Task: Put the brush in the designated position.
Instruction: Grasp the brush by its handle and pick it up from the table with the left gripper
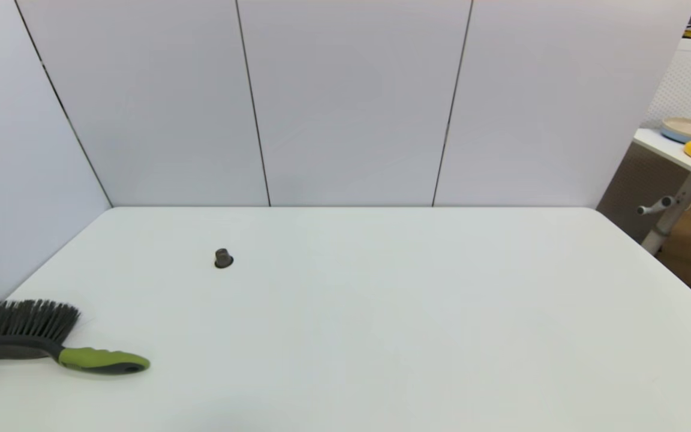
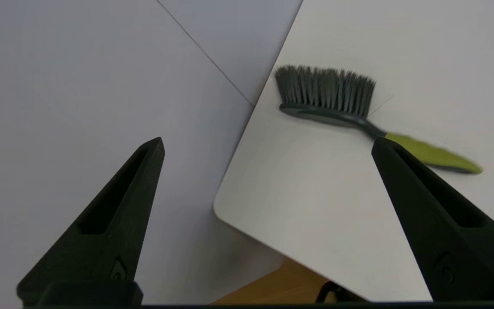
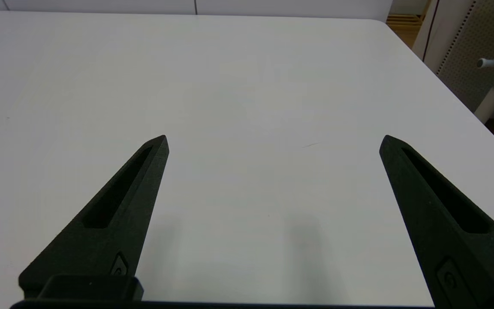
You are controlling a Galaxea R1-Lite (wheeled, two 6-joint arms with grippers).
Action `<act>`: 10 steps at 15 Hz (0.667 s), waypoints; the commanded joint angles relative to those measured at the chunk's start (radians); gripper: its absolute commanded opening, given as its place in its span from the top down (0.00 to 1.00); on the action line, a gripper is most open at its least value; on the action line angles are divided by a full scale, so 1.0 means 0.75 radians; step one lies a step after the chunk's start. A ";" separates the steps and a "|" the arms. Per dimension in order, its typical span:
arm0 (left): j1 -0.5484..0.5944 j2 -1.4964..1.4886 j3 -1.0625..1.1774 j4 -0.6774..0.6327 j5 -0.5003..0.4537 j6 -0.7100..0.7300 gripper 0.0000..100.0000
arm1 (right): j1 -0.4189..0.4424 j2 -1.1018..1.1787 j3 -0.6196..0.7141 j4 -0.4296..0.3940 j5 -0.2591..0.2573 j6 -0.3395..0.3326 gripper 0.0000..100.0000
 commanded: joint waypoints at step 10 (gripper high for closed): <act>0.653 0.808 -0.193 0.361 -1.107 3.207 0.00 | 0.001 0.002 0.002 0.001 0.000 -0.001 0.00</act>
